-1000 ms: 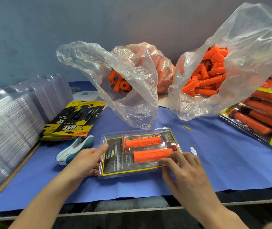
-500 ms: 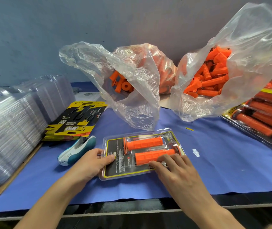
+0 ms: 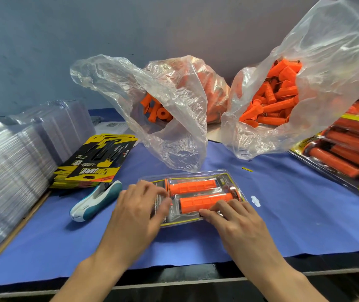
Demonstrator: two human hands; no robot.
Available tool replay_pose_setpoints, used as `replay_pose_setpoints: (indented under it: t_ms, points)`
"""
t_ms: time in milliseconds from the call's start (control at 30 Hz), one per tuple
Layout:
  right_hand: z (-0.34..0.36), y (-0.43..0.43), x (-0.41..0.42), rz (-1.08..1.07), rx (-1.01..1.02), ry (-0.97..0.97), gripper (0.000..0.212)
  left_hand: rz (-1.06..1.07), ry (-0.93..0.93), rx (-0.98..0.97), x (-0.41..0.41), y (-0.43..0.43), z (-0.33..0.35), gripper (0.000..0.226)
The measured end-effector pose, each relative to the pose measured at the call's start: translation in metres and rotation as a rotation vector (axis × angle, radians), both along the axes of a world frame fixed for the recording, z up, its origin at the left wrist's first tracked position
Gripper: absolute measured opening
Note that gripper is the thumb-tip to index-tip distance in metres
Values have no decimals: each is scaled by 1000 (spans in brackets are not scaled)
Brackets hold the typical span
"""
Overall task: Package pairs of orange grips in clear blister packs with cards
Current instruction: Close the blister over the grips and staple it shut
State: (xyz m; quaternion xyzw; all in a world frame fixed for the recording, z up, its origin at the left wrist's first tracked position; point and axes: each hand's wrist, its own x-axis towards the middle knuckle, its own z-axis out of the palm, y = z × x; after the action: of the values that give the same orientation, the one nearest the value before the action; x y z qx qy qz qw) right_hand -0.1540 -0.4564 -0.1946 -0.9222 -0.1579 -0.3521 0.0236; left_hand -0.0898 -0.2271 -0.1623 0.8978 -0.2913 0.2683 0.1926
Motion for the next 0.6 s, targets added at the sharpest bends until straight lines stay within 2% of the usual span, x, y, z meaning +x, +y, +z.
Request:
replay_pose_setpoints:
  t_ms: [100,200,267,433,533,600]
  points:
    - [0,0,1,6,9,3,43,-172,-38,236,-8,-12,-7,29]
    - [-1,-2,0,5,0,18,39,-161,-127,360,-10,-20,-21,22]
    - [-1,-4,0,4,9,33,37,-145,-164,345,-8,-22,-22,23]
    - [4,-10,3,49,37,94,33,-109,-221,275,-10,-22,-17,8]
    - [6,-19,3,100,19,161,25,-73,-212,270,-12,-24,-15,23]
    - [9,-24,1,113,-29,144,16,-65,-207,277,-13,-23,-14,24]
